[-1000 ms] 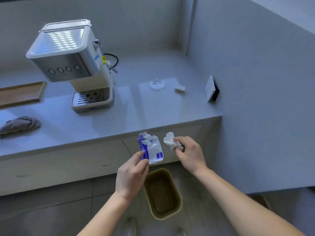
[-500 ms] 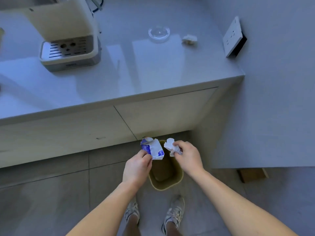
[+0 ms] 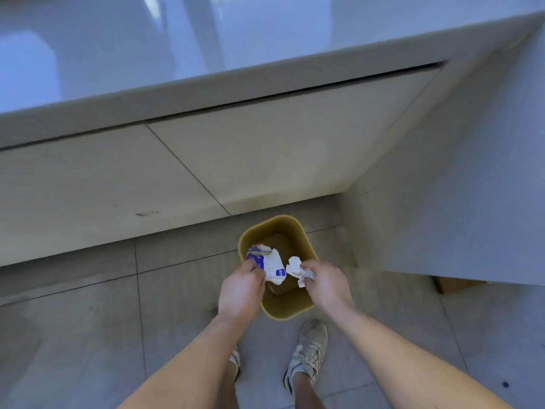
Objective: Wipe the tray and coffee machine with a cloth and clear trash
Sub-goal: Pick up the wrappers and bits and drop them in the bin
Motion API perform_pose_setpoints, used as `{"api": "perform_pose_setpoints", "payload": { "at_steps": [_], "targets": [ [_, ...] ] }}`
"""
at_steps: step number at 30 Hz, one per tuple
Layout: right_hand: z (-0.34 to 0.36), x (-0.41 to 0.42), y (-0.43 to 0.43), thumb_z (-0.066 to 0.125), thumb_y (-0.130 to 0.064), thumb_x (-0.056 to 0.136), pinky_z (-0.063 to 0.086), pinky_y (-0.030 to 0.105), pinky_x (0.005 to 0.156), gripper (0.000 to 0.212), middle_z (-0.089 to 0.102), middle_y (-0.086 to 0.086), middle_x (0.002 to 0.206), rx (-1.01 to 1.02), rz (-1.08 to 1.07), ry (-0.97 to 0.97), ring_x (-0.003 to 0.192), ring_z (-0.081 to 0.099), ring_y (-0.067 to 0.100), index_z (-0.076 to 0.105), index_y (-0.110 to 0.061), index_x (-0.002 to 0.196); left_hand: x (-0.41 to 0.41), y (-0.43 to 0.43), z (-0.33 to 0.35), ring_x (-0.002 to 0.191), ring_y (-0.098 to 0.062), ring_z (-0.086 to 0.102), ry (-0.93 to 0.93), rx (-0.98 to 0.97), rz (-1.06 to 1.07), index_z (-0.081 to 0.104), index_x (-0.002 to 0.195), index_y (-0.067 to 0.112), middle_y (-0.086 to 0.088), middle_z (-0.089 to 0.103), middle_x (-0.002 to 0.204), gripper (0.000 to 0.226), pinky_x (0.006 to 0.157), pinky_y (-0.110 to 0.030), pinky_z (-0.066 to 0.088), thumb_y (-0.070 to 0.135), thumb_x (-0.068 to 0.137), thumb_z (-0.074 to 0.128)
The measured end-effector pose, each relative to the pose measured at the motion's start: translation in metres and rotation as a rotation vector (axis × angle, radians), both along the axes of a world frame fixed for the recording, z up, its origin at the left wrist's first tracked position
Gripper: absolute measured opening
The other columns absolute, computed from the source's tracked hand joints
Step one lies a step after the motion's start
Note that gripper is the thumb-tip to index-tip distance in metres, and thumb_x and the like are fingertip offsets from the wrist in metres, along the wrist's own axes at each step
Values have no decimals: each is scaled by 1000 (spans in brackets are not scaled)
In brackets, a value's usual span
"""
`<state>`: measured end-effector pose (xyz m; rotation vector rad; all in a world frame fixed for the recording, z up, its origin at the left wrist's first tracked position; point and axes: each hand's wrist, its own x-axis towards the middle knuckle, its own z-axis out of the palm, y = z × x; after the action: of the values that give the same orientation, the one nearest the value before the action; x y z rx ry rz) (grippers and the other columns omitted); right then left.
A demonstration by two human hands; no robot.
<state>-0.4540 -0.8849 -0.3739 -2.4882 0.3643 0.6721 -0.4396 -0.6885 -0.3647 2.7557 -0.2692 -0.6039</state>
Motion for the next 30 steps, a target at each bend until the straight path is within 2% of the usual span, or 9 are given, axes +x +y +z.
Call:
{"api": "perform_pose_setpoints", "payload": {
  "at_steps": [3, 7, 10, 17, 22, 27, 30],
  "targets": [
    [-23, 0, 1, 54, -19, 90, 48, 29, 75, 33, 68, 2, 113, -15, 10, 8, 97, 64, 26, 63, -32, 120, 3, -4, -19, 82, -15, 62, 21, 44, -50, 67, 103, 18, 4, 62, 109, 14, 69, -26, 54, 26, 92, 62],
    [-40, -3, 5, 65, -29, 89, 51, 32, 89, 41, 61, -6, 131, -8, -23, 37, 111, 62, 20, 58, -35, 128, 4, -10, -35, 88, -17, 62, 46, 88, -107, 60, 116, 19, 1, 59, 116, 25, 74, -31, 57, 22, 91, 62],
    [-45, -6, 8, 70, -31, 86, 53, 33, 91, 44, 61, -7, 130, -6, -47, 37, 112, 62, 17, 58, -34, 129, 2, -11, -40, 93, -18, 61, 60, 67, -96, 56, 122, 21, 0, 57, 119, 36, 77, -32, 57, 18, 88, 66],
    [-35, -1, 6, 64, -27, 89, 53, 32, 87, 35, 63, -3, 124, -14, -47, 4, 104, 64, 20, 61, -30, 124, 12, -7, -24, 91, -19, 58, 12, 74, -87, 56, 120, 24, 1, 56, 112, 30, 73, -31, 51, 20, 90, 59],
    [-21, 12, 10, 62, -31, 91, 56, 31, 85, 36, 63, -6, 122, -31, -25, -23, 102, 64, 16, 58, -31, 127, 23, -7, -13, 97, -18, 57, -25, 79, -59, 53, 122, 25, 1, 55, 115, 31, 83, -34, 53, 26, 91, 58],
    [1, 17, 13, 61, -37, 89, 52, 22, 71, 38, 63, -9, 116, -50, 12, -64, 92, 64, 13, 56, -34, 127, 29, -4, 8, 99, -19, 58, -69, 100, -65, 56, 117, 25, 1, 58, 113, 27, 84, -36, 52, 29, 90, 57],
    [25, 22, 10, 60, -40, 89, 54, 22, 69, 39, 63, -9, 115, -51, 42, -81, 90, 65, 12, 55, -36, 127, 33, -1, 32, 100, -20, 59, -93, 101, -70, 57, 117, 25, 0, 59, 113, 28, 84, -37, 52, 30, 90, 56]
  ]
}}
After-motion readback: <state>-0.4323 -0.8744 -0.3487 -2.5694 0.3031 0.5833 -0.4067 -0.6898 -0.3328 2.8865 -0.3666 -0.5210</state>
